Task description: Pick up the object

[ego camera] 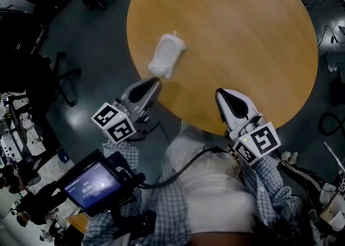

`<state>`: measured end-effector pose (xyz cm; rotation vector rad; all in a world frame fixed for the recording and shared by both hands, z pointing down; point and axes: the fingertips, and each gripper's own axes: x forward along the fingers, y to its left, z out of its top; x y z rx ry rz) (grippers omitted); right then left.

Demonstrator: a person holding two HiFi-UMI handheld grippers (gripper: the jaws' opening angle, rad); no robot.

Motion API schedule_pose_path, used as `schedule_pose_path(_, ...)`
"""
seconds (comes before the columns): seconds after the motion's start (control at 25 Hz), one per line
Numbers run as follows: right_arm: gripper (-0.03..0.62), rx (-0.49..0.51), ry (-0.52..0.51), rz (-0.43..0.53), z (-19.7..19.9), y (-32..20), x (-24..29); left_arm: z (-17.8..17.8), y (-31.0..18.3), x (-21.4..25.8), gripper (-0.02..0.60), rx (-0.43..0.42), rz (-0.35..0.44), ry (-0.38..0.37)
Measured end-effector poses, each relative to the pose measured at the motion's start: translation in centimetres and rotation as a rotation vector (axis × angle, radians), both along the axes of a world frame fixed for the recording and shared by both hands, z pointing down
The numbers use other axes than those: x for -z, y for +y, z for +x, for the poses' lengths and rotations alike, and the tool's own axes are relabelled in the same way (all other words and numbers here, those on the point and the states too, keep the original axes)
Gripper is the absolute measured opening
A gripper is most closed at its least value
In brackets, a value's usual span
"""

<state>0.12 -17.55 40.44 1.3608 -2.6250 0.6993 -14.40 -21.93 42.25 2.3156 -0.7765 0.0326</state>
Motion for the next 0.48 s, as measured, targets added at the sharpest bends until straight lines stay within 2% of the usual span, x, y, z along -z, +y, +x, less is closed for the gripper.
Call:
schedule_pose_path(0.2,0.005,-0.017,-0.005,-0.079,-0.4,-6.8,-4.3,-0.8,-8.5,-4.7,0.094,-0.103,-0.034,-0.063)
schedule_pose_path(0.28,0.005,-0.036,0.001,-0.098,-0.5,-6.5,-4.6,-1.2,-9.1,-5.5,0.136,-0.162,-0.036,-0.072)
schedule_pose_path(0.48,0.005,-0.097,0.021,-0.137,0.9,-4.2,-3.6,-0.9,-8.8,-7.1,0.225,-0.298,-0.061,-0.175)
